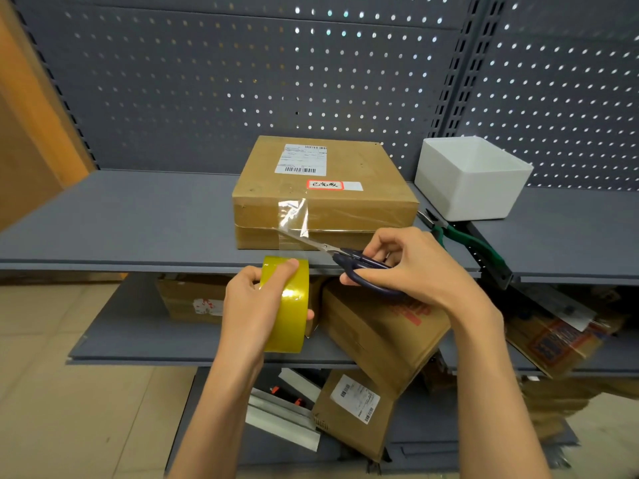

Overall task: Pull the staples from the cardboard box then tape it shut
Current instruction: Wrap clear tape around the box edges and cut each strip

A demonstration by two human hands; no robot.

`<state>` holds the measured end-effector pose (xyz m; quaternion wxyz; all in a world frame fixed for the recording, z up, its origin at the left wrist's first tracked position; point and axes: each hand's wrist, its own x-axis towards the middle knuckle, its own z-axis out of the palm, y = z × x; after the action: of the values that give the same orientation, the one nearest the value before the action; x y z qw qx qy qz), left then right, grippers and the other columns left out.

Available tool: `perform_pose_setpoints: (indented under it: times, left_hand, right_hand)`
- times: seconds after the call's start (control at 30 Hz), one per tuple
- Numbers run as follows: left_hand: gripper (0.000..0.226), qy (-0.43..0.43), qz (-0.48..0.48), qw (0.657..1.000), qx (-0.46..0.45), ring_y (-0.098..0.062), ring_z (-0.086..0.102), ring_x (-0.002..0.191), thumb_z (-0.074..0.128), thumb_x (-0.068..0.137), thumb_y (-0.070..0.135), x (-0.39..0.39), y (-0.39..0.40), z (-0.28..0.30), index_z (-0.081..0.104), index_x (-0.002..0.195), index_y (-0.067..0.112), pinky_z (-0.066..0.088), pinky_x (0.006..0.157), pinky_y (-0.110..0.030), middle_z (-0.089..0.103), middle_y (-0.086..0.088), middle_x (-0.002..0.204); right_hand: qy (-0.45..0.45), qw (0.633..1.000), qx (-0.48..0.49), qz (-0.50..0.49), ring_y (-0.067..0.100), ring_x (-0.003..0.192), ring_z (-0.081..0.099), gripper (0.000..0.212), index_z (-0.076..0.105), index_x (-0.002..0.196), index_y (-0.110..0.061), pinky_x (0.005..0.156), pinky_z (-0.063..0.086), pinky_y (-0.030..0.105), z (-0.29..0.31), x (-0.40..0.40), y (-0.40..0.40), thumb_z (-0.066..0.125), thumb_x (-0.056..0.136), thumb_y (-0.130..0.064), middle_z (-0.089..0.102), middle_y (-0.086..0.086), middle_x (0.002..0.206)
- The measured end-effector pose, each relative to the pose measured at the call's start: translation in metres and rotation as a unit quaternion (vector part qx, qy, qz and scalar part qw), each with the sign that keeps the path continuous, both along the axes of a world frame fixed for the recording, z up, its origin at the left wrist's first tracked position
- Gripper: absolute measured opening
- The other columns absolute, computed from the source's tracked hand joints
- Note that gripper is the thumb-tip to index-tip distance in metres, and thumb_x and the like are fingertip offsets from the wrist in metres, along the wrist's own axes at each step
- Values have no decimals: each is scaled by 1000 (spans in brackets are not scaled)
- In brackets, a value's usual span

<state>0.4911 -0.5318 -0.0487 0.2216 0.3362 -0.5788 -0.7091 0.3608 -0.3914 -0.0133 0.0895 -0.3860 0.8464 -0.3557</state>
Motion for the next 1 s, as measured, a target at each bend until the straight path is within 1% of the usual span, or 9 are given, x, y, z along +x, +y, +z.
perform_pose_setpoints:
  times: [0.13,0.17,0.27,0.33,0.53,0.7,0.8,0.87,1.0]
  left_hand:
    - [32,-1,-2,1000,-1,-23,67,49,67,82,32,0,-1,0,56,96,6,54,44,-26,66,-16,75]
    - [32,-2,-3,1000,-2,-23,68,50,67,82,32,0,-1,-1,56,97,6,54,45,-27,67,-16,76]
    - [32,-4,-3,1000,-6,-23,68,51,67,82,33,1,-1,-1,56,97,7,54,45,-26,67,-17,80]
    - [31,-5,-4,1000,-9,-22,68,51,67,82,34,2,-1,-1,56,96,8,54,45,-26,67,-16,81]
    - [30,-1,0,1000,-10,-21,68,49,67,82,32,2,-2,0,56,95,8,52,43,-24,67,-15,78]
    - [30,0,-2,1000,-11,-21,67,49,67,82,33,4,-3,0,55,96,9,51,41,-23,66,-14,79]
    - [30,3,-4,1000,-11,-21,67,49,66,82,32,5,-3,-1,56,97,8,52,42,-24,66,-14,77]
    - [29,4,-5,1000,-12,-22,68,49,66,82,32,7,-4,-1,56,96,8,53,43,-25,67,-13,75]
    - [24,3,-1,1000,-17,-20,67,48,66,83,31,9,-7,0,55,90,11,53,43,-24,66,-11,73]
  right_hand:
    - [-8,1000,5,12,-4,53,50,38,63,72,-22,50,39,13,1,-2,-2,79,57,-54,65,-5,66]
    - [-12,1000,5,13,-4,53,51,39,64,72,-21,50,40,14,1,-2,-2,79,57,-54,65,-4,66]
    - [-23,1000,-5,13,-1,52,50,42,66,71,-19,55,44,25,0,-3,-2,79,54,-56,65,0,65]
    - [-26,1000,-8,15,1,52,49,42,66,71,-18,56,44,28,0,-3,-2,79,54,-55,65,1,66]
    - [-21,1000,-3,15,-2,51,49,36,66,73,-14,55,42,22,1,1,-3,82,61,-44,63,-1,64]
    - [-23,999,11,22,-3,50,48,37,66,74,-12,53,40,16,0,3,-3,82,61,-44,65,2,68]
    - [-27,999,14,18,-5,49,50,36,67,75,-10,49,37,10,-4,6,-4,82,64,-41,64,-1,66]
    - [-32,999,14,13,-4,50,51,36,67,76,-10,51,40,13,-7,8,-6,82,65,-40,64,-3,63]
    - [-34,999,-1,11,-2,53,54,35,67,76,-11,56,46,21,-7,11,-7,83,64,-40,67,1,64]
